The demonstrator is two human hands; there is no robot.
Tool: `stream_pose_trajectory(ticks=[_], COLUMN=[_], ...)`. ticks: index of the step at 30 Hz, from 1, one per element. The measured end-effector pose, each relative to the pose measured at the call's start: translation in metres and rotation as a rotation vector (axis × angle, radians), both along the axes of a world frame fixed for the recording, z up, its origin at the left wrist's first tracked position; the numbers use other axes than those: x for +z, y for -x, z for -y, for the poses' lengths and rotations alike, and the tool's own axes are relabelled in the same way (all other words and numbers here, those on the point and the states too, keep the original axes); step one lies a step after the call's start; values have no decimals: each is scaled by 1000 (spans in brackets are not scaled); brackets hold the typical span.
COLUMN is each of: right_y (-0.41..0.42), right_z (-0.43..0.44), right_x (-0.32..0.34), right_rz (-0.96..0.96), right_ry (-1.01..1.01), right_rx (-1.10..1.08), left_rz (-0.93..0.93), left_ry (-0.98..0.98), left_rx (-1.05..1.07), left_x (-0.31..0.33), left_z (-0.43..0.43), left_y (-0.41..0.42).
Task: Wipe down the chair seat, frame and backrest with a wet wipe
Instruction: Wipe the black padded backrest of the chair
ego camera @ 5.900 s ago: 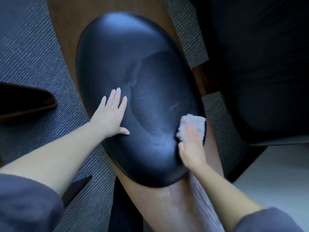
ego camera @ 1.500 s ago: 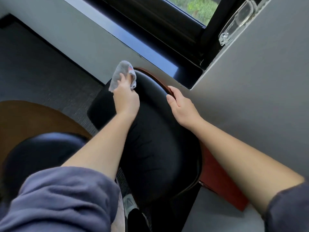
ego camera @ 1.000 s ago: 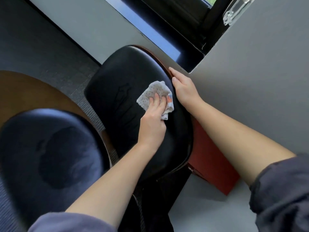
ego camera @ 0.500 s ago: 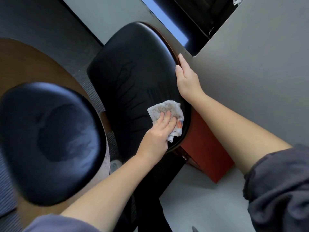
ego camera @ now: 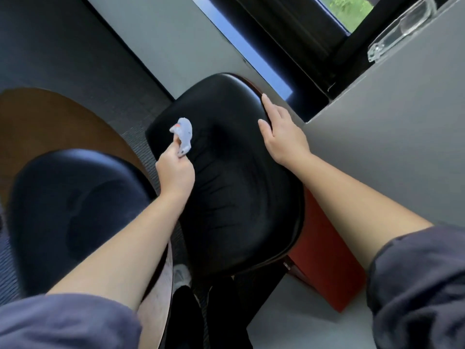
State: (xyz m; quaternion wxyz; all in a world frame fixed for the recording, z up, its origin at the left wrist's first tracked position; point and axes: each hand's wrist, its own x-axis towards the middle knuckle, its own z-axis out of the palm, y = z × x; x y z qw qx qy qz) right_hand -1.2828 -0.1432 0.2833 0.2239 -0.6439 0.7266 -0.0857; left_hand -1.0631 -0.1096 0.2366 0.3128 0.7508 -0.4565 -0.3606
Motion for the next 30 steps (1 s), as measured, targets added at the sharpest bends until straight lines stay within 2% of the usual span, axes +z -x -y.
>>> stream_pose_trajectory(ticks=[3,5,9,12,14,15,17,18,19,20,23,25,26,29,30], right_y=[2,3,3,4,3,2,3,4,4,4,3,2,1,2,2], right_z=[-1,0,0,0,0,-1,-2,-2,-1,0,0,0,0,-1,0], right_x=[-4,-6,-7,-6,-7,-7,-9,-9,-10,-10,-9,-8,-7,-6,-6], right_rz=[10,17,37,28,18,13,4,0,-1,0,-9,-19,-19,-18,-15], right_ry=[21,38,53,55,47,43,47,49,47,42,30,26,19,20,18], right_rx=[-23,-31,-29,-27,-25,-26,-23,-18,-17,-23,-21,-18,-17,-33,-33], left_rz=[-106,-130,121,256,226,174,85,48,21,11,38,96,83,-20,-5], left_ry=[80,214,363,505,429,278,-150,-278,-284,-182,314,449,388,-4,-22], left_rx=[57,-79,-514,-624,-555,-433,-182,-125,-106,-112,-388,-516,-455,-112,-105], left_x=[10,13,-2,-20,-30,-34,-45,-46,-44,-42,-27,-34,-38,-42,-38], left_z=[49,76,92,91,94,95,97,97,96,94,88,91,96,117,115], left_y=[18,37,67,63,48,37,14,10,12,20,52,55,46,27,30])
